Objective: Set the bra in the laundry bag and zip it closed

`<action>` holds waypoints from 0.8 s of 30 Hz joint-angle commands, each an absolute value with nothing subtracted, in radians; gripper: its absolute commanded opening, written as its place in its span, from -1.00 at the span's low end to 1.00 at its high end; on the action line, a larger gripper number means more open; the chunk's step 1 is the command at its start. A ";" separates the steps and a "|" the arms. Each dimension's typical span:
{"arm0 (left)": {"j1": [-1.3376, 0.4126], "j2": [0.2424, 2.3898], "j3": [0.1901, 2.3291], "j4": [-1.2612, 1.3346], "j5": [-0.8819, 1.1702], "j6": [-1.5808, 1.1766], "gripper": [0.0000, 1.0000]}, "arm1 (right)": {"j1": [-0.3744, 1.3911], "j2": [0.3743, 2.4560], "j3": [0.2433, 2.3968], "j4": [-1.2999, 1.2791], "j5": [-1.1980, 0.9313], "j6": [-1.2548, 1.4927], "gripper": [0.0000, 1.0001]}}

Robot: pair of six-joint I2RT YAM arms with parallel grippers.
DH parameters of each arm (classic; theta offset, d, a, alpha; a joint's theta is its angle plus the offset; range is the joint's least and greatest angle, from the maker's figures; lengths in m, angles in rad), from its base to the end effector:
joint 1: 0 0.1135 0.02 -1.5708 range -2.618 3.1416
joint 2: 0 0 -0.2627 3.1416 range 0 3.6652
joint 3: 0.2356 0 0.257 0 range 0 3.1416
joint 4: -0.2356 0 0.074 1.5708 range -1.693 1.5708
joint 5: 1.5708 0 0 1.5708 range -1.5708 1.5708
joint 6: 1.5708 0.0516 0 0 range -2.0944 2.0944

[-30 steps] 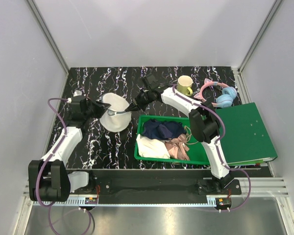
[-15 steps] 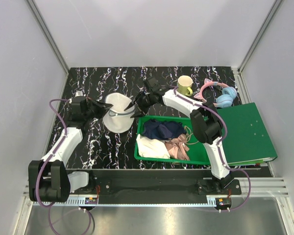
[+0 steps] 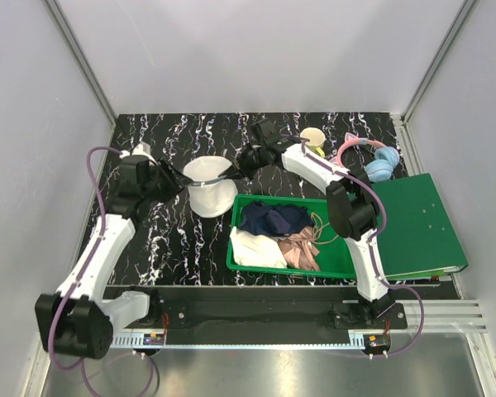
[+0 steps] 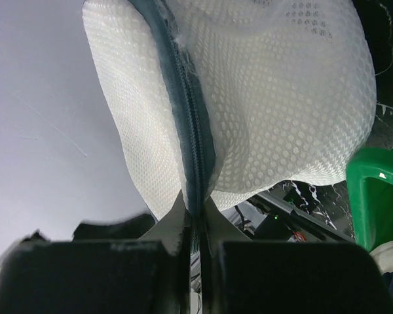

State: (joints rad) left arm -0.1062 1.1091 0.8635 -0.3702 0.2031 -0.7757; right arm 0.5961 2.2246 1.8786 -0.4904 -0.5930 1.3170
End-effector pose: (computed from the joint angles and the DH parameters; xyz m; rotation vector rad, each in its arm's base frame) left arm 0.2590 -0.0381 0.2742 -0.6303 2.1752 -0.7079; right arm 0.4087 0.3121 0.2070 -0.6701 -2.6975 -1.3538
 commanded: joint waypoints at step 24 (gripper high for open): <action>-0.291 1.407 1.195 -0.586 0.107 -0.413 -0.37 | 0.588 2.204 1.904 -0.465 -0.624 1.305 -1.00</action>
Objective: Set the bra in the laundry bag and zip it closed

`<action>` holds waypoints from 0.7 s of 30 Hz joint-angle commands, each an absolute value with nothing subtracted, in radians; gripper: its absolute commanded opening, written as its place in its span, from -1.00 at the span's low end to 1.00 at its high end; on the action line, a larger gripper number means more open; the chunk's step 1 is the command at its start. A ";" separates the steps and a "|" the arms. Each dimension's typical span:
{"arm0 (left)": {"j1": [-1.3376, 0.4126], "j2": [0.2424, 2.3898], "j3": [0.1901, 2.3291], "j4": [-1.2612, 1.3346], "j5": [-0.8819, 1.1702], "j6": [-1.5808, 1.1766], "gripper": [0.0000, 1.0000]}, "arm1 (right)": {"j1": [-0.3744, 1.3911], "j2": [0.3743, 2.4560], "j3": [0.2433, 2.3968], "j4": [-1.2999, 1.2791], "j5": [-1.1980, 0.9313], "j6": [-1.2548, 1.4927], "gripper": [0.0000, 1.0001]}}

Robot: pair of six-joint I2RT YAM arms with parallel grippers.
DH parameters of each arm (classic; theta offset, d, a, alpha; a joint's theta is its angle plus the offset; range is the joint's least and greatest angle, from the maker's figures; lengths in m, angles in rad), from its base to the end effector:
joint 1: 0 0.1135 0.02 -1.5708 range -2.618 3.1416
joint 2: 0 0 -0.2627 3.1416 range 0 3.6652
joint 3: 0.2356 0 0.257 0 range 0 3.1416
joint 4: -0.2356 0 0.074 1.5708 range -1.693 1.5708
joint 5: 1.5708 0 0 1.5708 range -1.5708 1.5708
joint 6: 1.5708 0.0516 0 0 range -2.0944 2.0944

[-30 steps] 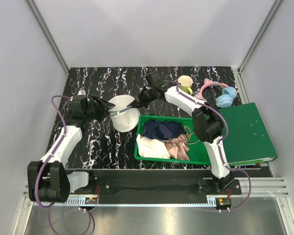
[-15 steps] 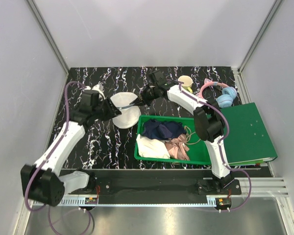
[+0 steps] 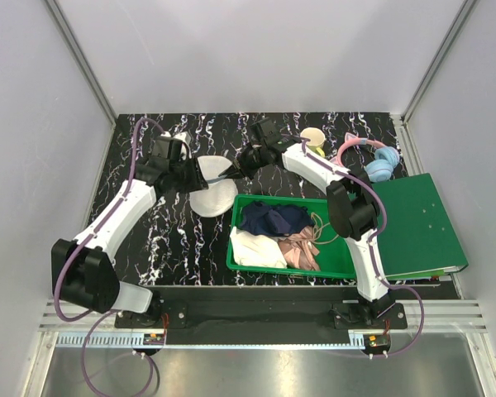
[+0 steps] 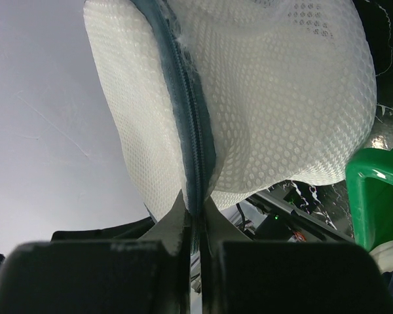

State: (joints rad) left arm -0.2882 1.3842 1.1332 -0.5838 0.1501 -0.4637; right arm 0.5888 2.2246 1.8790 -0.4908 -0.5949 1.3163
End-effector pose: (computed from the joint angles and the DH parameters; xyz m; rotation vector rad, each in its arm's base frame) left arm 0.2971 -0.0961 0.2750 -0.1445 2.4568 -0.5203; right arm 0.4109 0.3092 0.2072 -0.6782 -2.6966 -1.3562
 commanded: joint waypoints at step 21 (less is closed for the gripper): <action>-0.183 1.363 1.134 -0.637 0.231 -0.361 -0.96 | 0.554 2.278 2.000 -0.485 -0.716 1.160 -1.00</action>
